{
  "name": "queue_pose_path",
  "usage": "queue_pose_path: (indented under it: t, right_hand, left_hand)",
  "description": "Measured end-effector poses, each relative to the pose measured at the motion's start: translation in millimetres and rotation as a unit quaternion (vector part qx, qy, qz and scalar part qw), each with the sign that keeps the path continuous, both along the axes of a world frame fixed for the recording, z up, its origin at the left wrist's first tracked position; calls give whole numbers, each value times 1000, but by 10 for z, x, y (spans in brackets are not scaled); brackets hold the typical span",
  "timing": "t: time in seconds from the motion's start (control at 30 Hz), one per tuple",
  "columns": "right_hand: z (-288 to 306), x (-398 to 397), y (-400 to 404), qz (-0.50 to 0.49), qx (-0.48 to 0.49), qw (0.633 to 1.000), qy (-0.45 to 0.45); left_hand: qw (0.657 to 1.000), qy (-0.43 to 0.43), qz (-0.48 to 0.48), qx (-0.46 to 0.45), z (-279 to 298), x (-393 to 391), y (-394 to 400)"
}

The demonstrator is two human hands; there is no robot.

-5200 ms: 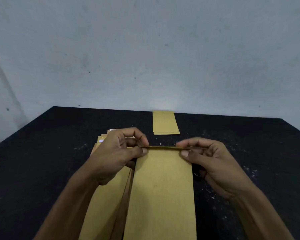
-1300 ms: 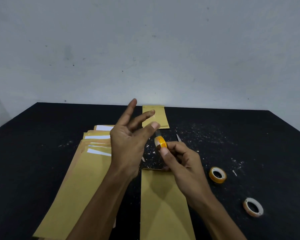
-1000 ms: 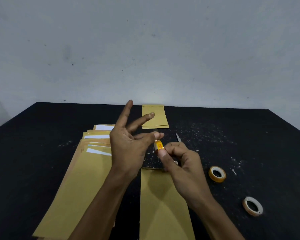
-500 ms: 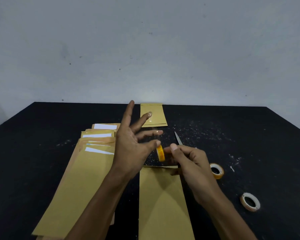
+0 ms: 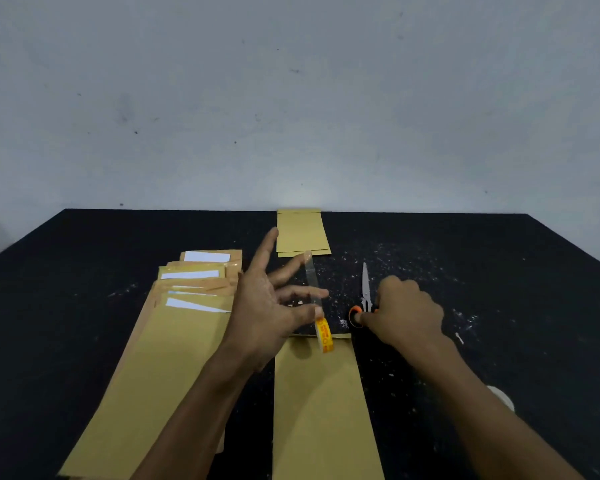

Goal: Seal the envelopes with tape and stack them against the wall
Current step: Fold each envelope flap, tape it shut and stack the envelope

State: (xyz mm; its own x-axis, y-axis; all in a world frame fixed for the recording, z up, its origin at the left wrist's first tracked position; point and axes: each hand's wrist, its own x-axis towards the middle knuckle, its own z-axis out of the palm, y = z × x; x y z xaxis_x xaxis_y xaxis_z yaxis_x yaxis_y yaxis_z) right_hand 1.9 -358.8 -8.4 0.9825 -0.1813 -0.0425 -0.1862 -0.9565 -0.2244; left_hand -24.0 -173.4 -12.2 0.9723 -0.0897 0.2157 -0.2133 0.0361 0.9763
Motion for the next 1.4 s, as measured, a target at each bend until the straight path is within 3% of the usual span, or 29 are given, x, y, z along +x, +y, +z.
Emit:
queue_pose_path:
  t: [0.33,0.43,0.47,0.53,0.63,0.83,1.0,1.17,1.4]
  right_hand:
    - [135,110,117,37,-38,996,65]
    - [130,173,-30,23,167,982,83]
    - [147,167,-76,18,273,958,81]
    - [181,86,-138,39,474,876,76]
    - [201,-49,-144,115,584,803,45]
    - [80,-94,-151,207,581,785,63]
    - [29,-153,-182,287,564,762,138]
    - [-5,-165,-192,312,521,776,169]
    - [-50,-165,-189,325,504,782,170]
  left_hand:
    - [1000,4,-15,7,38,-4,1]
    - [1000,-1,-11,0,79,-1,46]
    - [1000,-3,-7,-3,92,9,69]
    - [1000,-6,1,-11,117,33,128]
    - [1000,-14,15,-16,160,72,245]
    - [998,-22,50,-12,297,124,522]
    - [997,8,-3,71,425,90,789]
    - [984,54,-93,140,454,-1,838]
    - [978,67,-117,159,378,-28,785]
